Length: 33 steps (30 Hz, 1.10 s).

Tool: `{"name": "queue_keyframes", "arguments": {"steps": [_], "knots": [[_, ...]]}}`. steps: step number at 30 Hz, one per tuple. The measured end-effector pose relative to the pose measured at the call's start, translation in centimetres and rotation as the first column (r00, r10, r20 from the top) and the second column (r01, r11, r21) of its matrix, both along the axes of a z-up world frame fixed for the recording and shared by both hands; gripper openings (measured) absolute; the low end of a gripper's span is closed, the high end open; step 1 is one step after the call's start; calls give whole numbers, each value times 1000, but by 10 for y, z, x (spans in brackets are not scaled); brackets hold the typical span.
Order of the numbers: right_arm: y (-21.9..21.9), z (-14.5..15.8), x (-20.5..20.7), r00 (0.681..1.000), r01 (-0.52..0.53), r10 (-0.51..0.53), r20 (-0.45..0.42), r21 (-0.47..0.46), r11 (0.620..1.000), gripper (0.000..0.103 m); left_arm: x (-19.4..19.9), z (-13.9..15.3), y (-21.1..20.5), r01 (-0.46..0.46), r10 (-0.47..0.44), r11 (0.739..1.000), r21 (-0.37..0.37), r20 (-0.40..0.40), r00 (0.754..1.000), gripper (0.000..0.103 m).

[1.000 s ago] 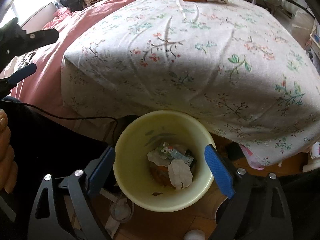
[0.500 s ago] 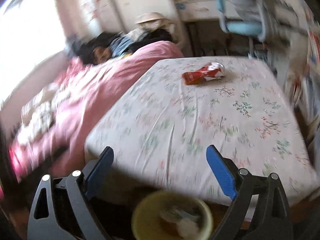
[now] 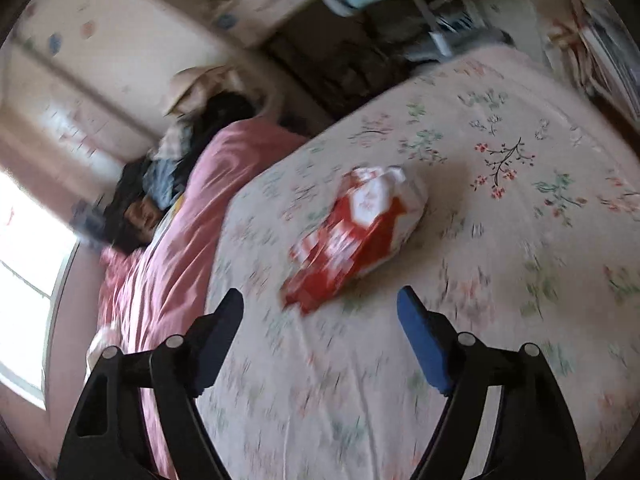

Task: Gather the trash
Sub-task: 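Grasp the red snack wrapper with the right tool while the left moves toward the small orange piece, then grasp the small orange piece with the left tool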

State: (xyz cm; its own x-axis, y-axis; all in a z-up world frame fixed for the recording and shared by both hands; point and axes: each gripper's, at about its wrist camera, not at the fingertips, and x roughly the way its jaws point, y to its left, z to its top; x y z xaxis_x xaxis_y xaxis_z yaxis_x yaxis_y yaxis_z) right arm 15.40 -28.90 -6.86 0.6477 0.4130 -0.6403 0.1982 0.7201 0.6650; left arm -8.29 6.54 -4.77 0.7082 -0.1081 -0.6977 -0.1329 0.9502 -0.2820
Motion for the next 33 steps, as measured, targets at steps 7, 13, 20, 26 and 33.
{"name": "queue_keyframes", "arguments": {"steps": [7,13,20,26,33], "knots": [[-16,-24,38,997,56,-54,-46,38,998,51,14,-7,1,-5,3,999,-34,-44,999,94],[-32,-38,45,999,-31,34,-39,78,996,21,26,-8,-1,-8,6,999,-37,-52,999,94],[-39,-37,17,958,-264,276,-78,142,954,20,38,-5,8,-36,34,999,-37,-53,998,94],[-62,-3,-26,966,-257,252,52,231,938,17,58,4,-6,29,-29,1000,-3,-60,998,94],[-88,23,-50,980,-188,189,67,-18,982,17,113,7,-80,353,-342,925,142,-96,935,94]]}}
